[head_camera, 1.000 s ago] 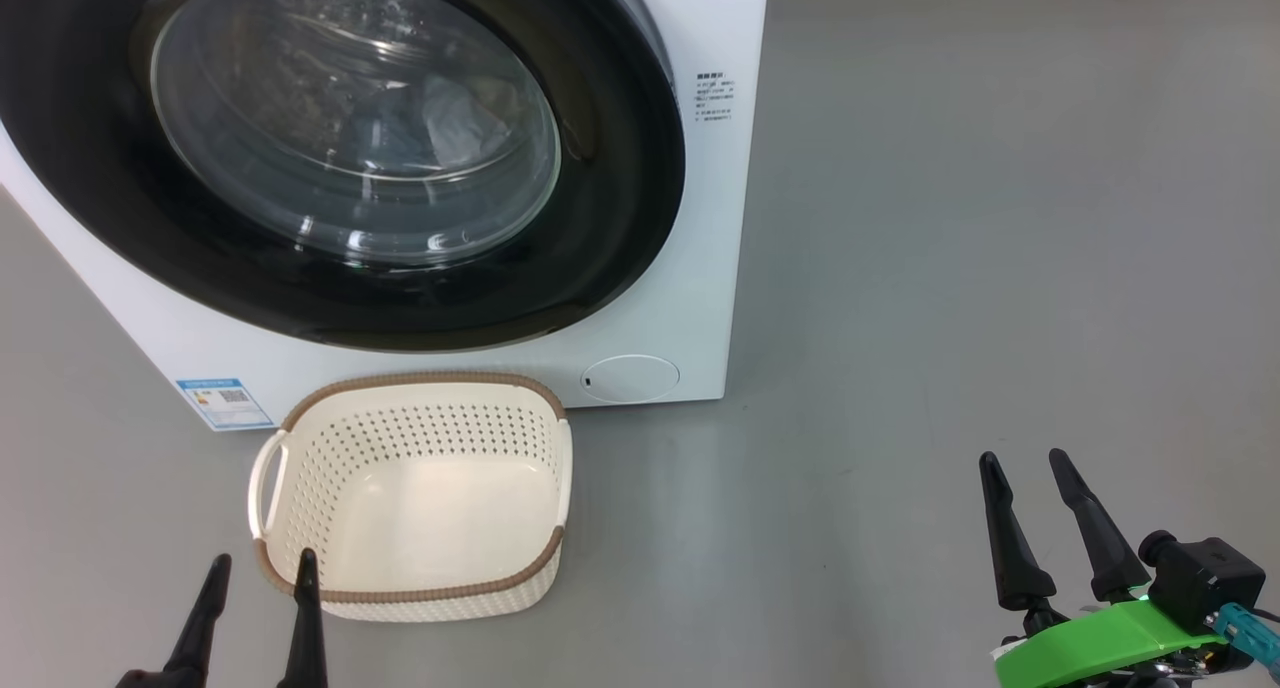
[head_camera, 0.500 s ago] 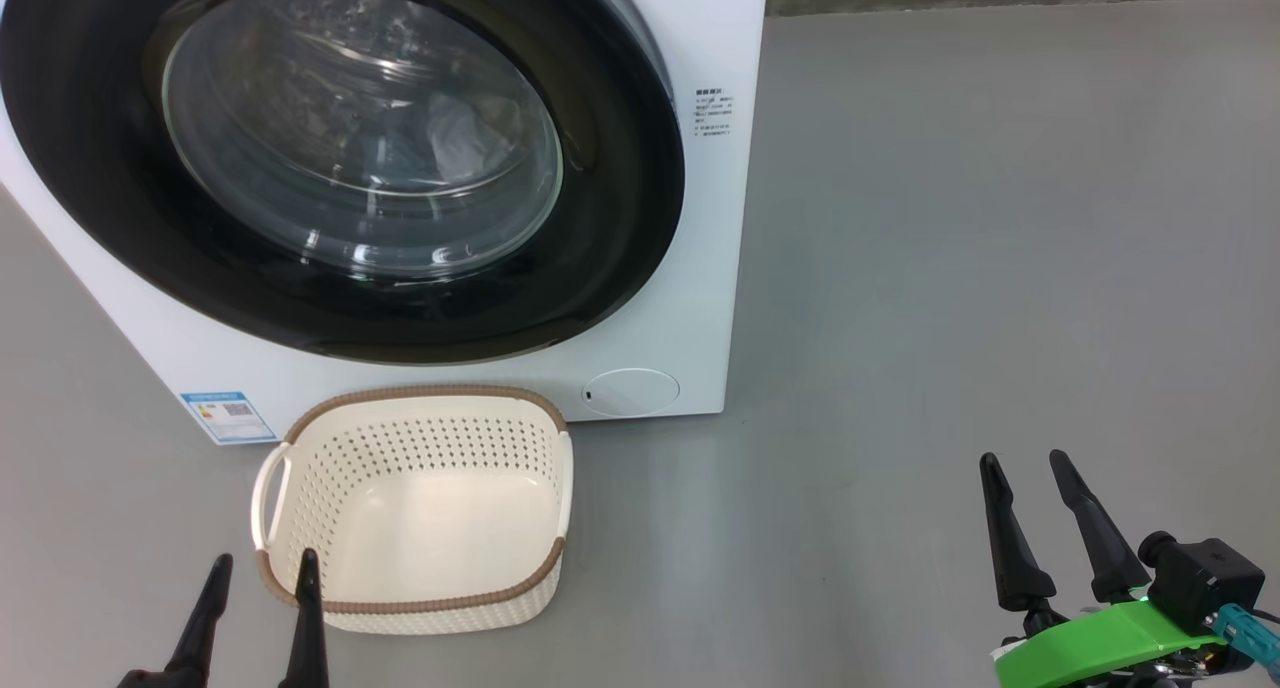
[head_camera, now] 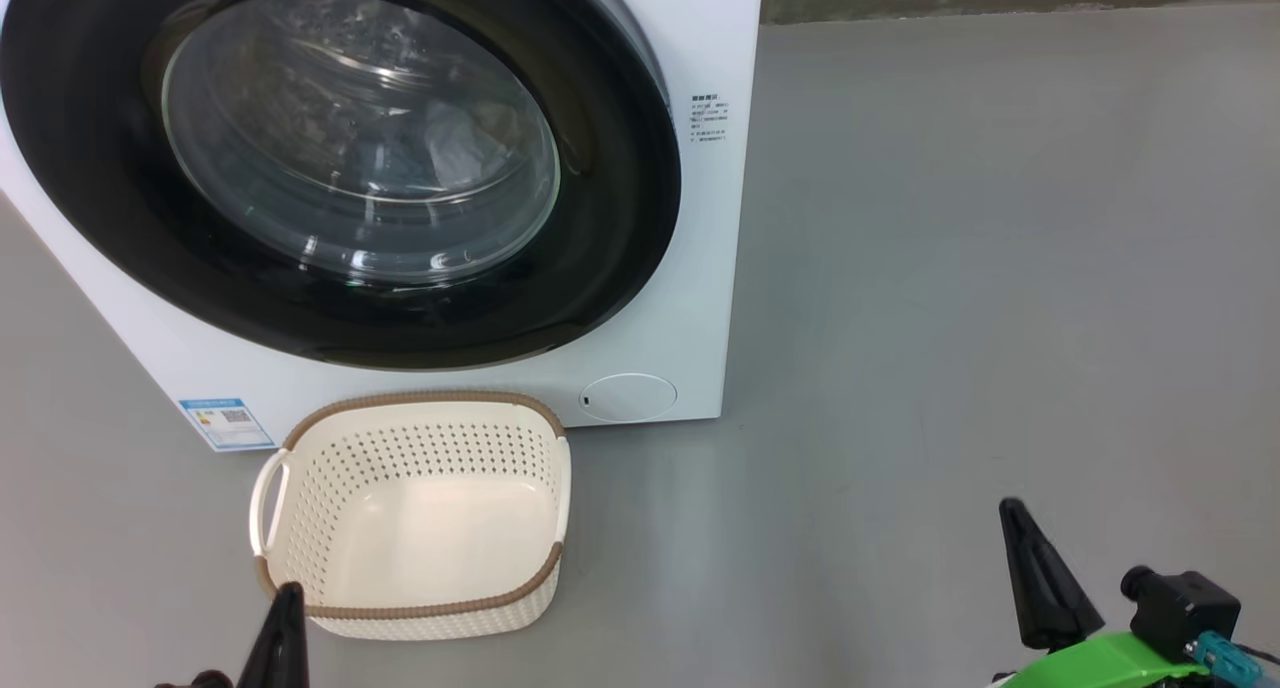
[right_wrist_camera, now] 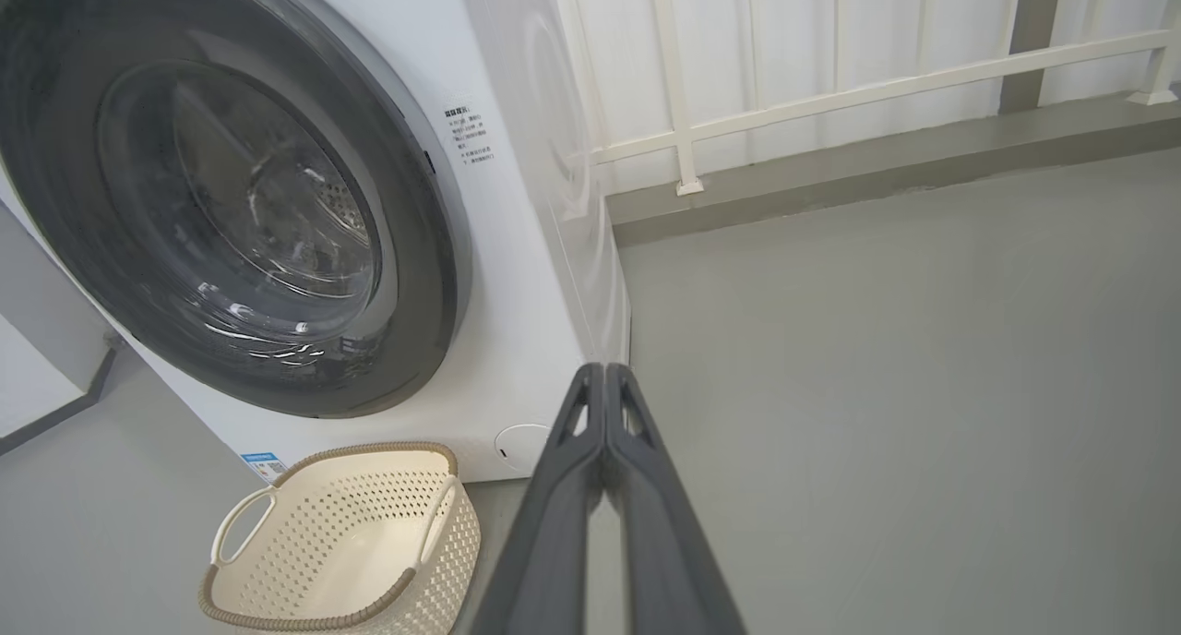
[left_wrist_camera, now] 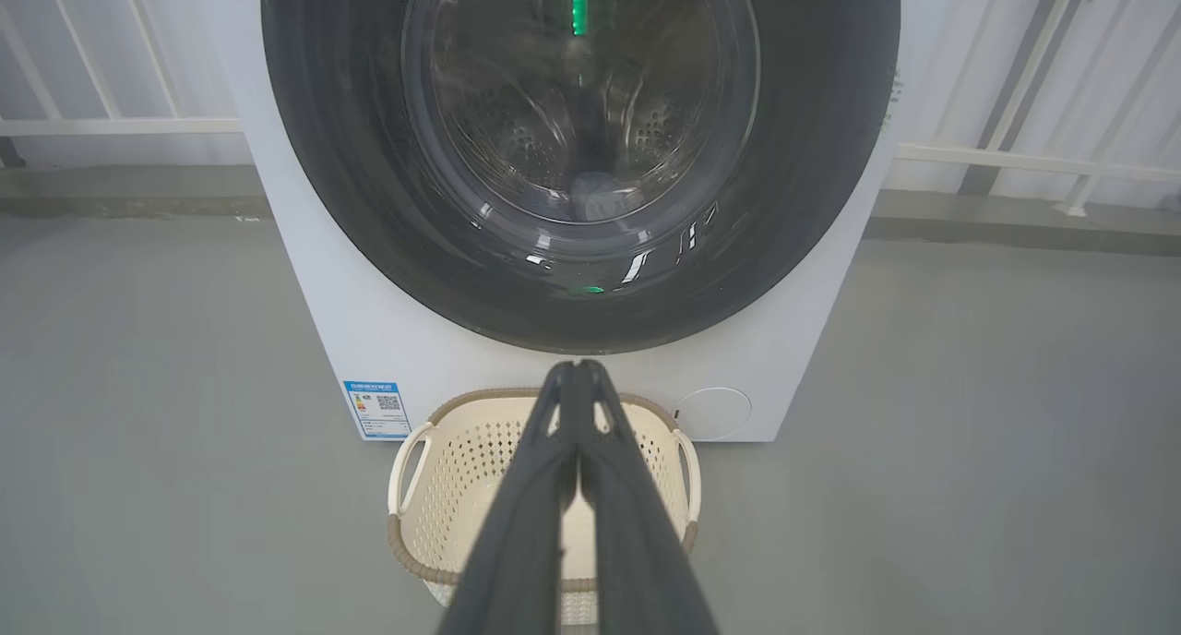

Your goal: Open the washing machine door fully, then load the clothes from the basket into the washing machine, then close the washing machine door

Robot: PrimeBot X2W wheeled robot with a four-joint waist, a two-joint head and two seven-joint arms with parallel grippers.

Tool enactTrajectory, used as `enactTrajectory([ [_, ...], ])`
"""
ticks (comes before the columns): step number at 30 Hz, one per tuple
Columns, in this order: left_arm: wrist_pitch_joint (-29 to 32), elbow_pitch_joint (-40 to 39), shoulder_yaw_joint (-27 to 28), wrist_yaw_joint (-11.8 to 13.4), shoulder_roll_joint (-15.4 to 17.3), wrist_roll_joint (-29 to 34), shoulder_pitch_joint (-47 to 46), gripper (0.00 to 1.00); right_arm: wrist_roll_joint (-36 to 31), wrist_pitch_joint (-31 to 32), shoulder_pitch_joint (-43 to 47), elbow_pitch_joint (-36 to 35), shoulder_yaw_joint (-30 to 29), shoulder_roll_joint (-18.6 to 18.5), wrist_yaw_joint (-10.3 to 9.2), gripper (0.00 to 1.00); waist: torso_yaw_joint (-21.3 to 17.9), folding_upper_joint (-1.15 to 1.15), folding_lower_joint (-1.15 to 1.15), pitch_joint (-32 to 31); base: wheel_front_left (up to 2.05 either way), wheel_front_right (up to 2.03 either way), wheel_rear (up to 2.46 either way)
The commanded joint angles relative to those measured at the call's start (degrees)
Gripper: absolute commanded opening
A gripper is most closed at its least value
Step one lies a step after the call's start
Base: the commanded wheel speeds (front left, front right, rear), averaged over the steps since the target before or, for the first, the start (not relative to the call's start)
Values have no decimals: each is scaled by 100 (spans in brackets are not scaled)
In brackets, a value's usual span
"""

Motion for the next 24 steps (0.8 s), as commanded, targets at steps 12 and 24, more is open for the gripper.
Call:
enactTrajectory([
  [12, 221, -25, 50, -34, 59, -894, -145, 0, 780, 223, -116, -105, -48, -9, -4, 0, -42, 0, 1, -7, 0, 0, 0],
  [24, 416, 38, 70, -65, 77, -1707, -260, 0, 1498, 425, -164, -89, -85, -1, -7, 0, -81, 0, 0, -12, 0, 0, 0],
])
